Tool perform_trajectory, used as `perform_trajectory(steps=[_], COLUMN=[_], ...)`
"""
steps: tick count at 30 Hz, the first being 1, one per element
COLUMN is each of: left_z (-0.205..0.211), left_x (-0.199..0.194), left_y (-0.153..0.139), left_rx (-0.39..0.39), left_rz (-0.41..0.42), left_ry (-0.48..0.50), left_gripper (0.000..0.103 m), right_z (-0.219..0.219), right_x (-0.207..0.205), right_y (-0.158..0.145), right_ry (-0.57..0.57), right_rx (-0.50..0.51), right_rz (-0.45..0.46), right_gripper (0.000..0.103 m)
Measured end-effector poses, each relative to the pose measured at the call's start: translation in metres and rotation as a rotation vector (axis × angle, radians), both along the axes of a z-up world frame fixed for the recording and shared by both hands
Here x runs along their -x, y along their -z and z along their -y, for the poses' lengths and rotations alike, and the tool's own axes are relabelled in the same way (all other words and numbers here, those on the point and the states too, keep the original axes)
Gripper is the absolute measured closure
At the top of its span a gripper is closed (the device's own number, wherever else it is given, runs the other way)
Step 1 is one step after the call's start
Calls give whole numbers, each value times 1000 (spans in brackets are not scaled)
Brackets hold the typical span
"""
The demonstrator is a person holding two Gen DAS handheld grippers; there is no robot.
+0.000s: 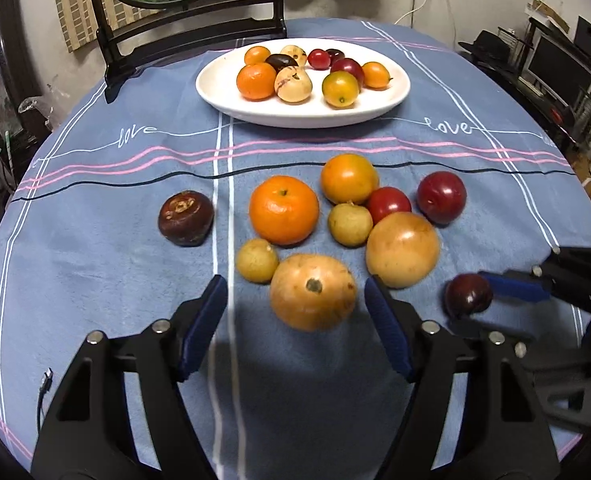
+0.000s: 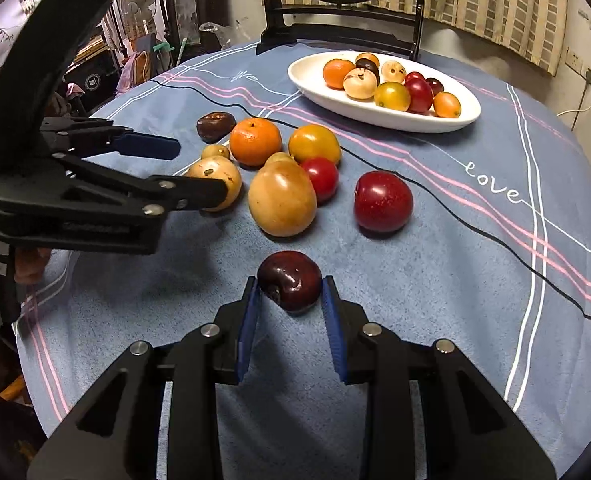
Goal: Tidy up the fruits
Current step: 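Grasp a dark red plum with the right tool while the left grasps a pale tan round fruit, then carry the tan fruit and dark red plum over the plate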
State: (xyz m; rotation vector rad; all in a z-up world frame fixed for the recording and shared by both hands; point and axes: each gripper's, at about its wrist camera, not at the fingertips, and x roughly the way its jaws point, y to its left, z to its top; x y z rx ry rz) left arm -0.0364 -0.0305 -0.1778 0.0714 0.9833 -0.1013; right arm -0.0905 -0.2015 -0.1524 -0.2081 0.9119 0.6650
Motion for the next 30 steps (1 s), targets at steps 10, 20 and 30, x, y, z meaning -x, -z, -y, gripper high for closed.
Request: perform_trajectory(steps=[10,20,30], left_z=[4,-11,-4], left_x=[18,29,12], left_y=[-2,-24,-29], left_rx=[-13,-99,-120], left_rz=[45,131,146], left_ry=[60,56,80], left_gripper=[56,56,56], right_z=[5,0,-4], right_x=[2,1,-16], right_y=[-1,-5,-28], right_ry=[6,7,15], right_rx=[-19,-37,-30], right_rz=[-3,-13,40], right_gripper=[71,71,71])
